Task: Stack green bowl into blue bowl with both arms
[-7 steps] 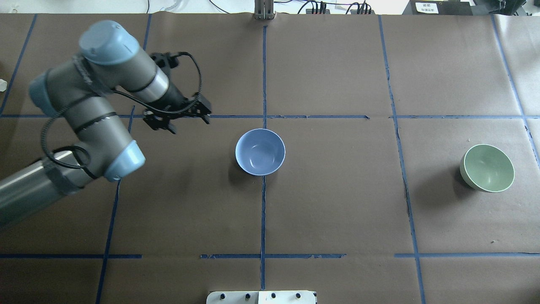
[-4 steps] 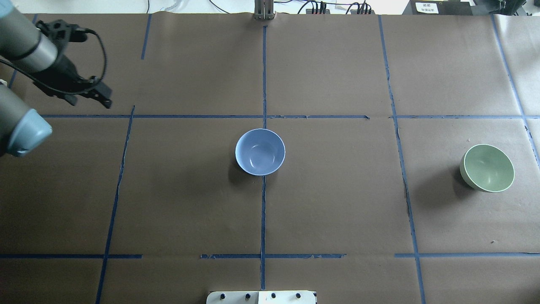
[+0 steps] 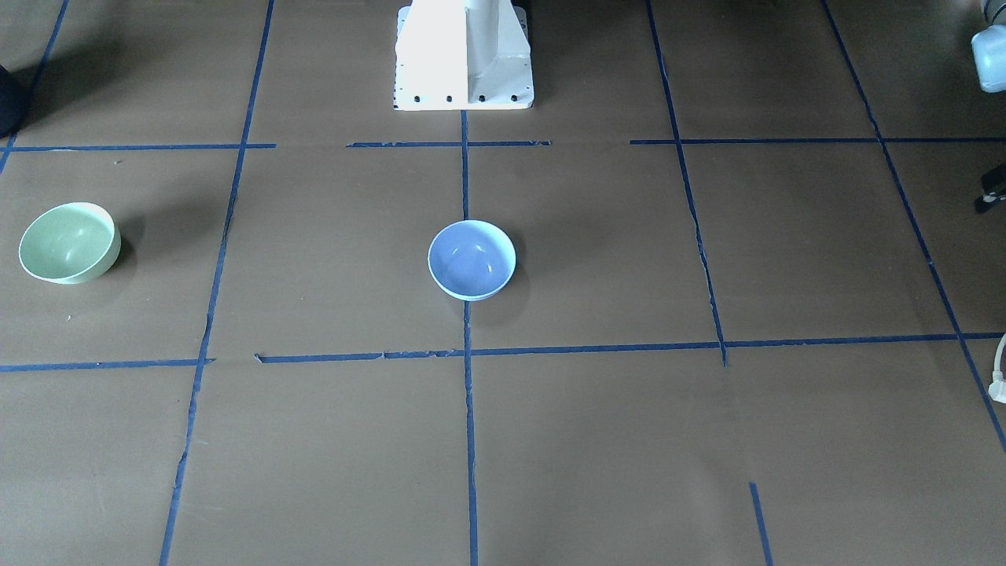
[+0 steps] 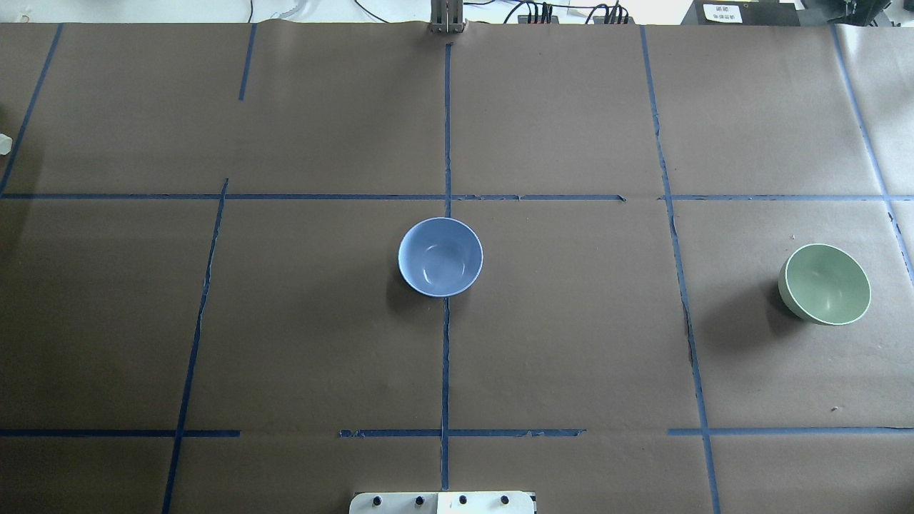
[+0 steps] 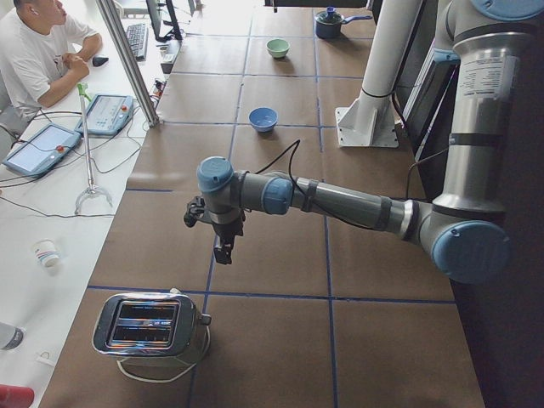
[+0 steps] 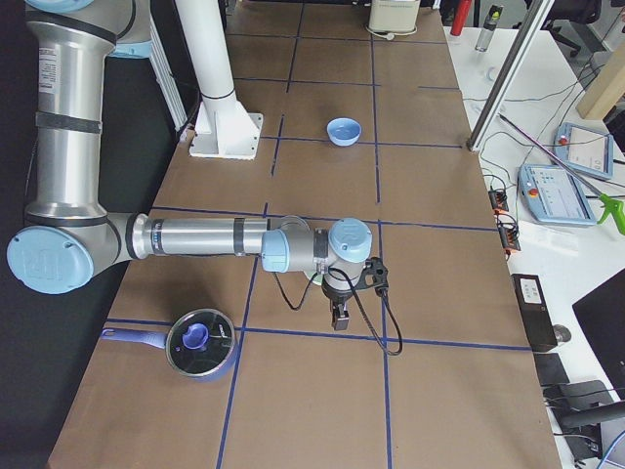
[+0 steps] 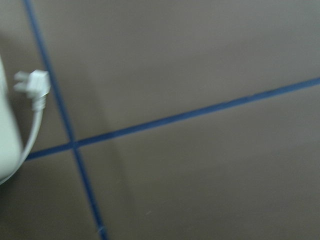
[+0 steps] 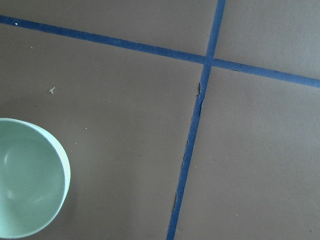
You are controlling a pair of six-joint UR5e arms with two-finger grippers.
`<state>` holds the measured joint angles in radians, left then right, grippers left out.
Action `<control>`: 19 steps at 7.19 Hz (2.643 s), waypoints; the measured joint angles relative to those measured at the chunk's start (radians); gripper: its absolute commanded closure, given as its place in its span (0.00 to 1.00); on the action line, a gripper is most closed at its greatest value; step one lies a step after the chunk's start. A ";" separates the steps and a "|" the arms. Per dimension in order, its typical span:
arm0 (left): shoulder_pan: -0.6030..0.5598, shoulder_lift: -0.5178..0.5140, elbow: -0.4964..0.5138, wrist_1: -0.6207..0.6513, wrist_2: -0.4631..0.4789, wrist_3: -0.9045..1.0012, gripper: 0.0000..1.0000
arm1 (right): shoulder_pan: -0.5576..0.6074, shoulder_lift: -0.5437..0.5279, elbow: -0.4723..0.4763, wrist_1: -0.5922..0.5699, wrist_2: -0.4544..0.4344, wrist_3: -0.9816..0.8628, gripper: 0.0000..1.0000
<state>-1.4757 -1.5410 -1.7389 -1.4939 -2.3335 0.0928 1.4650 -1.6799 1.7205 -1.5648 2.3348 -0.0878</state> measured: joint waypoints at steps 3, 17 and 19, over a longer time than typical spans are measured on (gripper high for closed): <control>-0.086 0.122 -0.011 0.003 -0.077 0.042 0.00 | -0.034 -0.008 0.049 0.038 0.000 0.182 0.00; -0.089 0.124 -0.016 -0.003 -0.081 0.044 0.00 | -0.414 -0.057 0.015 0.660 -0.036 0.946 1.00; -0.089 0.124 -0.015 -0.003 -0.081 0.044 0.00 | -0.476 0.112 0.134 0.454 -0.035 1.175 0.98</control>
<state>-1.5647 -1.4174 -1.7539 -1.4966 -2.4145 0.1366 0.9894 -1.5679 1.8549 -1.1109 2.2993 1.0869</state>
